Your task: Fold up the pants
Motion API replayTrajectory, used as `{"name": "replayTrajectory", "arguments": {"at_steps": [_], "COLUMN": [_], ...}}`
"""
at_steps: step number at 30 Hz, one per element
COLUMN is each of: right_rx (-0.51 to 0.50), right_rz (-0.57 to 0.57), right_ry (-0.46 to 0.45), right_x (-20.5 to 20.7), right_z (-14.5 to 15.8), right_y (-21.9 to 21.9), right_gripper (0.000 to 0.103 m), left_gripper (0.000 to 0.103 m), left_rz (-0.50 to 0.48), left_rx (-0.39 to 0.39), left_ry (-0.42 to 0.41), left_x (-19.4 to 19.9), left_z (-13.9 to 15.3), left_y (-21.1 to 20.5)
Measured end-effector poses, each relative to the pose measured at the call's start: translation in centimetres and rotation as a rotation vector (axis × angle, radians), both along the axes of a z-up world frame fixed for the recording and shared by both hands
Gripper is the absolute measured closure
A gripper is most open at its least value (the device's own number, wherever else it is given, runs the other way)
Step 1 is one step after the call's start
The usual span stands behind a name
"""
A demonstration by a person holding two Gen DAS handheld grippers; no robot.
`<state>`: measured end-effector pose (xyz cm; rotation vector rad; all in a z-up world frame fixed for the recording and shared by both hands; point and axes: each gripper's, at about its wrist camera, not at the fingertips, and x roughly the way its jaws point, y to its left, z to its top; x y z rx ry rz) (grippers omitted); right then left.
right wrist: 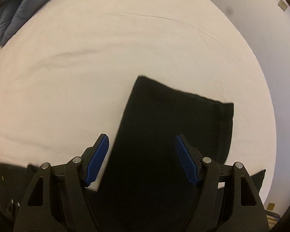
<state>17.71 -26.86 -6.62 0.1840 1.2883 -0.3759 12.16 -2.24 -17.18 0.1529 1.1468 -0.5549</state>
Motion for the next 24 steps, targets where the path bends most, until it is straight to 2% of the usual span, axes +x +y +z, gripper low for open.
{"name": "replayTrajectory", "arguments": {"at_steps": [7,11,15,16,17,18,20,22,24], "right_rx": [-0.113,-0.136,-0.114,-0.082,-0.024,0.021,0.032,0.068,0.08], "right_rz": [0.006,-0.046,-0.003,-0.009,-0.016,-0.022,-0.007,0.007,0.002], "right_ry": [0.199,0.191,0.167,0.157,0.143,0.13,0.107,0.066,0.021], "right_x": [2.4,2.2,1.8,1.6,1.3,1.1,0.6,-0.7,-2.9], "right_z": [-3.5,-3.7,-3.7,-3.7,-3.7,-3.6,-2.9,-1.9,-0.6], "right_y": [0.4,-0.6,-1.1,-1.6,-2.3,-2.8,-3.6,-5.0,-6.9], "right_gripper": [0.033,0.033,0.035,0.038,0.052,0.058,0.093,0.1,0.101], "left_gripper": [0.035,0.035,0.034,0.034,0.034,0.034,0.033,0.033,0.033], "left_rz": [0.007,0.008,0.006,0.008,0.009,0.01,0.013,0.013,0.013], "left_rx": [-0.005,-0.014,-0.02,-0.019,-0.02,-0.02,-0.019,-0.017,-0.014], "left_ry": [-0.015,-0.013,-0.014,-0.014,-0.014,-0.014,-0.014,-0.014,-0.015], "left_x": [0.4,0.3,0.1,0.1,0.1,0.1,0.1,0.0,0.0], "left_z": [-0.2,-0.1,0.2,0.2,0.2,0.2,0.2,0.2,0.2], "left_y": [-1.1,-0.6,-0.1,-0.2,-0.1,-0.2,-0.2,-0.2,-0.3]}}
